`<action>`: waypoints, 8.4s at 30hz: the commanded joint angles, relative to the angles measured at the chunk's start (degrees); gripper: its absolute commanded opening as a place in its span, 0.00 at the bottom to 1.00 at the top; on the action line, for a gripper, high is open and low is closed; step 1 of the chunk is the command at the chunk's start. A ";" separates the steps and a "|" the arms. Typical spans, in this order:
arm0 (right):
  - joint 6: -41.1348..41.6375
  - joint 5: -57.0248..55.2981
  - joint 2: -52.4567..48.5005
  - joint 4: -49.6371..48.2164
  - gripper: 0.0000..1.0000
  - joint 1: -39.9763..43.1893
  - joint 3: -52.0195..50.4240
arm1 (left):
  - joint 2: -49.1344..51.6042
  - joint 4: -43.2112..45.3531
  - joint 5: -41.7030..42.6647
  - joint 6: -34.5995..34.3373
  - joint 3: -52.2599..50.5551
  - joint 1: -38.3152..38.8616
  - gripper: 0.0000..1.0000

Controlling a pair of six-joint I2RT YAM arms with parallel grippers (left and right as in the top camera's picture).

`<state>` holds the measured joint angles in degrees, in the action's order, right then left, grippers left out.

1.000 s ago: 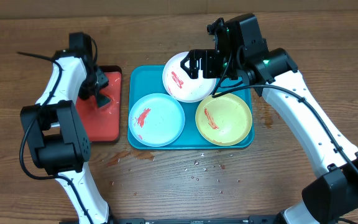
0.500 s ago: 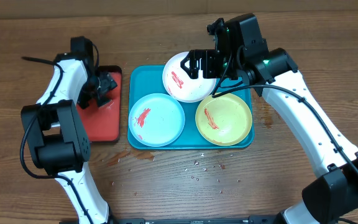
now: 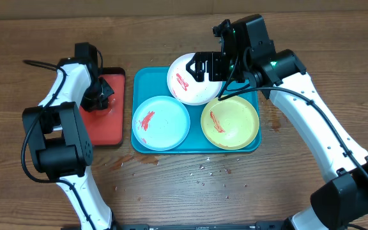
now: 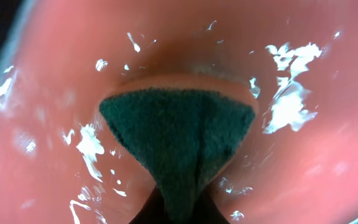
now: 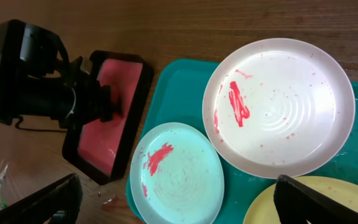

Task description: Clean dirty plates on tray and stack at the side

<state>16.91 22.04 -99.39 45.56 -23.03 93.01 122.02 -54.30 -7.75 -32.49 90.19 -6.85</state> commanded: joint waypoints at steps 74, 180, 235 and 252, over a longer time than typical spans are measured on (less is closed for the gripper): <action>1.18 -1.53 -20.39 3.43 0.70 -5.33 -1.31 | -11.67 -19.63 21.09 14.51 11.82 -0.59 0.04; 3.96 -7.02 -25.79 1.60 0.27 -9.38 -2.99 | -10.21 10.10 15.45 9.77 -14.67 22.16 0.04; 2.91 -7.02 -26.08 1.57 0.04 -11.32 -0.35 | -23.04 0.17 -6.78 2.47 -5.62 8.87 0.04; -9.11 -38.64 -24.90 20.06 0.04 -15.37 24.33 | -22.93 0.11 -4.81 2.45 -5.70 0.31 0.04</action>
<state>11.11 -4.56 -125.12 64.75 -36.60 113.82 99.63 -54.26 -13.21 -28.84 83.66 -5.80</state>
